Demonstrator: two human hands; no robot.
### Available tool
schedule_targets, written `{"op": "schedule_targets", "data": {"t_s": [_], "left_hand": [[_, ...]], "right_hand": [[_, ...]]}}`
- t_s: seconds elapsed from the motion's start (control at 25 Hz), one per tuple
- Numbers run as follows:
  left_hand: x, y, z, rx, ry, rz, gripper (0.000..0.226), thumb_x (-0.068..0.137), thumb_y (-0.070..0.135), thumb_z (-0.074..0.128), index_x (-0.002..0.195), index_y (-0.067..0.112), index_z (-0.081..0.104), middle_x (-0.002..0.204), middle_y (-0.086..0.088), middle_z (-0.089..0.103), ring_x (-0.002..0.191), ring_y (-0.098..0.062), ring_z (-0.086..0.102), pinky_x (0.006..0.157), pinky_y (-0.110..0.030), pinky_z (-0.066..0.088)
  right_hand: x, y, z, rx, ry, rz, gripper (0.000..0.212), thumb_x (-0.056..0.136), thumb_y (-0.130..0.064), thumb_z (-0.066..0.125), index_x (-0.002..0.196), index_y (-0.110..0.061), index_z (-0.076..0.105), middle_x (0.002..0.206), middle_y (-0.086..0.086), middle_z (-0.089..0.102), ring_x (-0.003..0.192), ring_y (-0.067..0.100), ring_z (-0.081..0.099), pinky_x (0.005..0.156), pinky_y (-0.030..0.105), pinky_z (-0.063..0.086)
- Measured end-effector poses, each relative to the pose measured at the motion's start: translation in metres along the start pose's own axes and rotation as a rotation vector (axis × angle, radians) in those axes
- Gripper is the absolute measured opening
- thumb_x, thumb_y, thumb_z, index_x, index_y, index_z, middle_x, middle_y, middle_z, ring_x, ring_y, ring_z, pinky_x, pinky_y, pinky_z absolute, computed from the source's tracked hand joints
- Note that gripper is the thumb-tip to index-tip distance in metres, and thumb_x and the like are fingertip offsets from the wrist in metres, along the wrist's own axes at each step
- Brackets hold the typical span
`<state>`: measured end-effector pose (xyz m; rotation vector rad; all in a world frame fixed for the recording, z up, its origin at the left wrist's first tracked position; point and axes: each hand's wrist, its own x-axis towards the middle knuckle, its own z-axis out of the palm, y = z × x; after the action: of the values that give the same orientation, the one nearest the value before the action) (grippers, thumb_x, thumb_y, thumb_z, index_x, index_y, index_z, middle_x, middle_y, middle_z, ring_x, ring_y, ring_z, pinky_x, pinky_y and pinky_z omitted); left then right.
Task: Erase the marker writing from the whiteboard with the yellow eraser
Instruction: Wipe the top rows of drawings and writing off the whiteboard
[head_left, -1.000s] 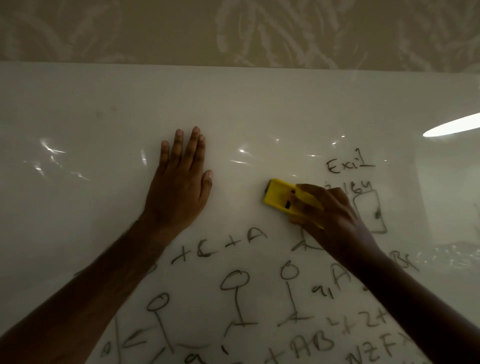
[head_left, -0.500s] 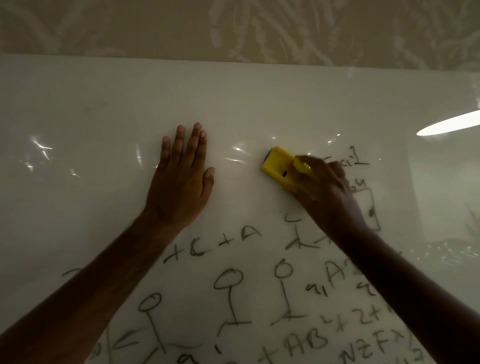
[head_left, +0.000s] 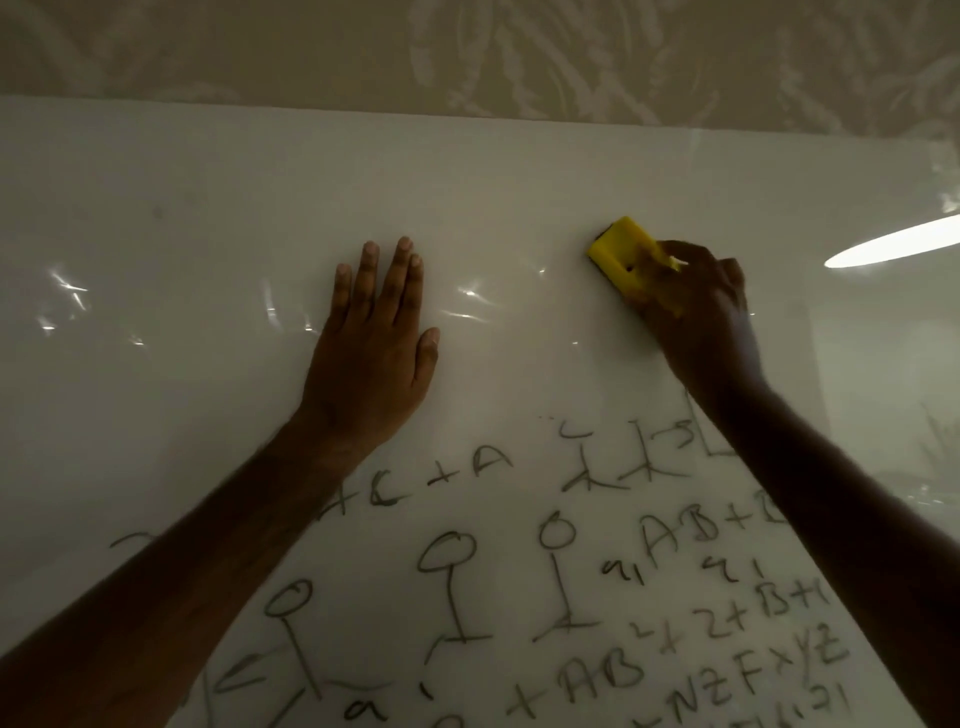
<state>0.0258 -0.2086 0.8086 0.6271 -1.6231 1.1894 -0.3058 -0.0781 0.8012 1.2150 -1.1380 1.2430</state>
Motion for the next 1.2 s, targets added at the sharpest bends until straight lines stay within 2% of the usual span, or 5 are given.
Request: {"op": "schedule_targets", "data": {"t_s": [0.2, 0.48, 0.6, 0.84, 1.2], "left_hand": [[-0.001, 0.0, 0.002, 0.005, 0.015, 0.019, 0.074, 0.111, 0.041, 0.027, 0.171, -0.002, 0.019, 0.18, -0.021, 0.017, 0.165, -0.047, 0.016, 0.135, -0.06, 0.011], [0.003, 0.0, 0.003, 0.019, 0.009, 0.047, 0.074, 0.111, 0.041, 0.029, 0.17, -0.001, 0.021, 0.18, -0.02, 0.018, 0.165, -0.049, 0.017, 0.134, -0.063, 0.012], [0.006, 0.006, 0.002, 0.011, 0.013, 0.045, 0.074, 0.11, 0.041, 0.029, 0.17, -0.002, 0.022, 0.18, -0.02, 0.019, 0.164, -0.05, 0.017, 0.134, -0.063, 0.012], [0.006, 0.007, 0.006, 0.014, 0.017, 0.046, 0.073, 0.111, 0.041, 0.027, 0.171, -0.001, 0.019, 0.18, -0.019, 0.016, 0.165, -0.05, 0.015, 0.134, -0.063, 0.009], [0.006, 0.01, 0.007, 0.032, 0.011, 0.047, 0.074, 0.11, 0.04, 0.026, 0.171, 0.0, 0.019, 0.181, -0.018, 0.016, 0.165, -0.049, 0.014, 0.133, -0.067, 0.008]], "right_hand": [[-0.072, 0.011, -0.012, -0.009, -0.045, -0.235, 0.045, 0.105, -0.039, 0.056, 0.145, -0.019, 0.063, 0.149, 0.01, 0.055, 0.11, 0.037, 0.051, 0.097, 0.037, 0.045], [-0.038, 0.056, -0.03, -0.022, 0.004, -0.012, 0.03, 0.102, -0.021, 0.069, 0.132, -0.024, 0.069, 0.146, 0.009, 0.056, 0.119, 0.037, 0.046, 0.092, 0.06, 0.053], [-0.008, 0.043, -0.021, 0.016, 0.045, 0.114, 0.031, 0.103, -0.029, 0.068, 0.132, -0.017, 0.07, 0.145, 0.014, 0.058, 0.115, 0.04, 0.048, 0.095, 0.058, 0.051], [-0.087, 0.04, -0.026, -0.056, -0.07, -0.123, 0.04, 0.103, -0.033, 0.059, 0.14, -0.02, 0.067, 0.15, 0.012, 0.055, 0.112, 0.041, 0.051, 0.093, 0.049, 0.049], [-0.021, 0.085, -0.04, 0.021, 0.017, 0.165, 0.038, 0.102, -0.026, 0.07, 0.14, -0.02, 0.063, 0.145, 0.015, 0.062, 0.123, 0.044, 0.058, 0.102, 0.053, 0.049]]}}
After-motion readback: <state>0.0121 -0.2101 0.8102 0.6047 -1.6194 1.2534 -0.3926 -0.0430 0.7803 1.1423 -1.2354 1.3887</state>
